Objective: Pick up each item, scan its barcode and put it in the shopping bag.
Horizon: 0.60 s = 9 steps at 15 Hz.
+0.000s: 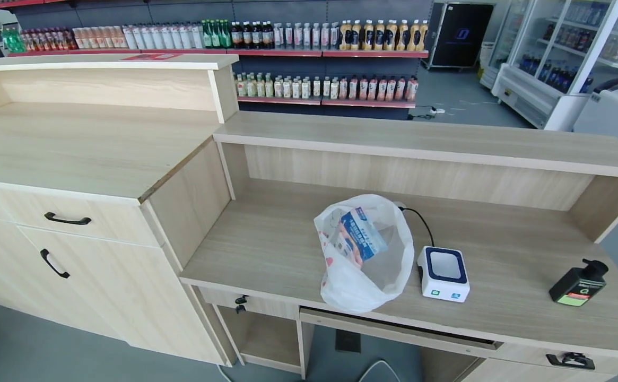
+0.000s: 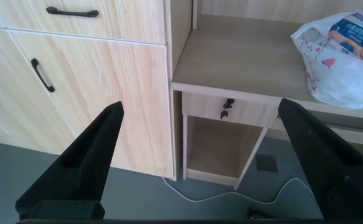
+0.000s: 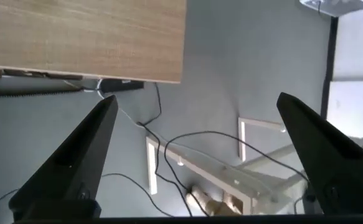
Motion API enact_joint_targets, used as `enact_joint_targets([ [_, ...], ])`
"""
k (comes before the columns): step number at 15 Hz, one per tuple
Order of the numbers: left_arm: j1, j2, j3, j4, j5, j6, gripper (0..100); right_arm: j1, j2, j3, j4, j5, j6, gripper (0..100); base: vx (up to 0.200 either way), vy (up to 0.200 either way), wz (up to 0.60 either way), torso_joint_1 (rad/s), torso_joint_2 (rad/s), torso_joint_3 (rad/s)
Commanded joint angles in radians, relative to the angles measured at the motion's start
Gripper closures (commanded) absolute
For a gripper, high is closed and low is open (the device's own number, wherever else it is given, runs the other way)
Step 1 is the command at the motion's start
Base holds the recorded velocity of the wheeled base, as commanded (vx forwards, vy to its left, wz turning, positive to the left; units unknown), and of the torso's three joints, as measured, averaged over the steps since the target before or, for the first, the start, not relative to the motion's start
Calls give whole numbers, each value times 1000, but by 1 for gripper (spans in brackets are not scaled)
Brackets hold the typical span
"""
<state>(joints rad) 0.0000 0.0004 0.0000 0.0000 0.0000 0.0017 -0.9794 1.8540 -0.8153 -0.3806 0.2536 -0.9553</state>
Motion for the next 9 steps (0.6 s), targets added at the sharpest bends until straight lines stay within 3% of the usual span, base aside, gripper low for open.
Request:
enact_joint_targets([
  [1,0,0,0,0,0,0,0,28,76,-41,-1,26,-2,0,0,0,0,0,0,0],
  [9,0,0,0,0,0,0,0,45,140,-85,-3,180,-26,0,0,0,0,0,0,0],
])
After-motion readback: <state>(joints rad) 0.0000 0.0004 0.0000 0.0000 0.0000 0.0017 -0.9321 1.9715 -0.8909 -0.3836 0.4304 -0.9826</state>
